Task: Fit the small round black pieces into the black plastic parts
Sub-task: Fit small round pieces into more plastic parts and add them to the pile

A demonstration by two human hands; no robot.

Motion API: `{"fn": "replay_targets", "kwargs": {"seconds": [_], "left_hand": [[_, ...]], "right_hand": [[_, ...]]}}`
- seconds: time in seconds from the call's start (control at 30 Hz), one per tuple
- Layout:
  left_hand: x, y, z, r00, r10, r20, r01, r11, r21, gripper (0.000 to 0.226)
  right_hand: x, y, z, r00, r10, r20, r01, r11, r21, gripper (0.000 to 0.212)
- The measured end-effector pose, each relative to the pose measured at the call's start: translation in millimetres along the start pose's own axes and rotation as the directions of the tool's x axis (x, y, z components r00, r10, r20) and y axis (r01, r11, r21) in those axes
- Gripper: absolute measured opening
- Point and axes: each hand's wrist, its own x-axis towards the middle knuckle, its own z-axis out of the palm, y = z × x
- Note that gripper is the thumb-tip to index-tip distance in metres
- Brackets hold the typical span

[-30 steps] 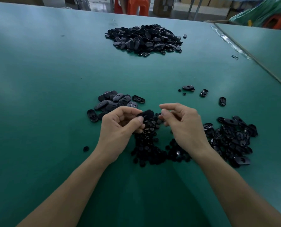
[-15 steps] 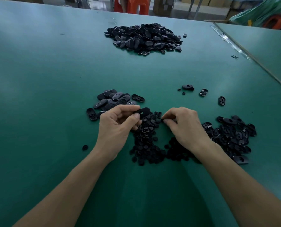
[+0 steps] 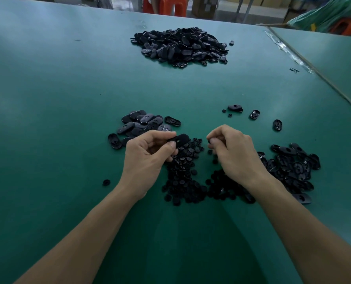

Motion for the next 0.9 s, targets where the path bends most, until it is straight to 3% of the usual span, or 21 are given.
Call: {"fn": "replay_targets", "kwargs": {"seconds": [0.27, 0.5, 0.73, 0.9], "left_hand": [[-0.1, -0.1, 0.3, 1.000, -0.010, 0.003, 0.010, 0.999, 0.038, 0.029], [-0.7, -0.6, 0.6, 1.000, -0.005, 0.010, 0.005, 0.997, 0.078, 0.031], [-0.2, -1.1, 0.3, 0.999, 0.013, 0.031, -0.017, 0.993, 0.118, 0.030], [-0.4, -1.1, 0.0, 0.999, 0.012, 0.034, -0.016, 0.994, 0.105, 0.029]], "right_hand": [[-7.2, -20.0, -6.3, 0.995, -0.079, 0.058, 0.068, 0.981, 0.182, 0.018], [-12.6, -25.1, -7.6, 0.985, -0.062, 0.163, -0.007, 0.919, 0.394, 0.017], [-14.0, -29.5, -4.2, 0.985, -0.144, 0.097, 0.107, 0.944, 0.314, 0.012], [-13.6, -30.5, -2.3, 0.994, -0.054, 0.100, 0.002, 0.888, 0.459, 0.013]]}}
